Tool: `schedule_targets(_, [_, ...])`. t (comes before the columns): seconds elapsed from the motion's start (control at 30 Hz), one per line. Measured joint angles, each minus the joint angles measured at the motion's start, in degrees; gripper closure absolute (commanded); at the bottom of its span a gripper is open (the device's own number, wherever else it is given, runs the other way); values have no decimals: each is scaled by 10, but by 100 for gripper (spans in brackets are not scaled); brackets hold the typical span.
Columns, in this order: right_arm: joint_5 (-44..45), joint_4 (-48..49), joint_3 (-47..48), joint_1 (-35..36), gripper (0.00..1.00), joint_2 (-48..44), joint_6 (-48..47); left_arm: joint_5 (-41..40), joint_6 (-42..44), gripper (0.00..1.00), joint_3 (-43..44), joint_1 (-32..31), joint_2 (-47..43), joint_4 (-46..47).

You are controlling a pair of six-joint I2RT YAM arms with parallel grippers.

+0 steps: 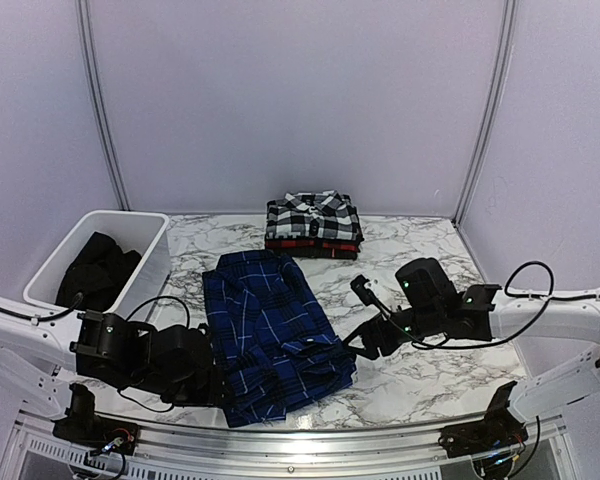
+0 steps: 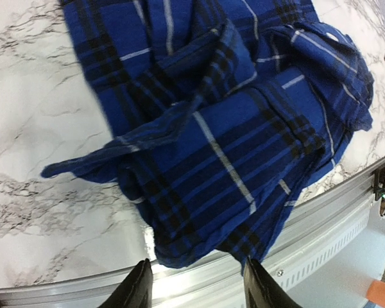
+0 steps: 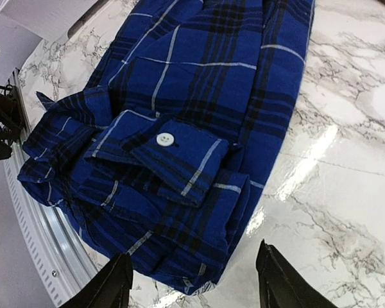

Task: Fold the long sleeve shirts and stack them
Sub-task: Fold the rectangle-folded shirt at the center of the board.

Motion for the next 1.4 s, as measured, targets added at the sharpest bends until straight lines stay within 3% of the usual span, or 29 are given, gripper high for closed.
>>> schedule_targets(0.23, [13, -18, -20, 8, 41, -20, -7, -12, 4, 48, -6, -11, -32, -15])
schedule_targets(0.47, [21, -28, -34, 43, 42, -28, 2, 29, 56, 44, 23, -47, 75, 24])
schedule_targets(0.73, [42, -26, -39, 66, 45, -22, 25, 49, 63, 42, 23, -49, 111, 58])
schedule_targets(1.03, [50, -9, -37, 53, 59, 32, 54, 8, 34, 60, 23, -25, 132, 90])
schedule_targets(1.23, [33, 12, -11, 27, 79, 58, 61, -20, 26, 79, 23, -1, 132, 104])
schedule_targets(1.37, [19, 27, 6, 17, 100, 78, 59, -31, 23, 88, 23, 12, 130, 107])
schedule_targets(1.4, [14, 28, 11, 16, 100, 86, 63, -34, 22, 89, 23, 16, 128, 107])
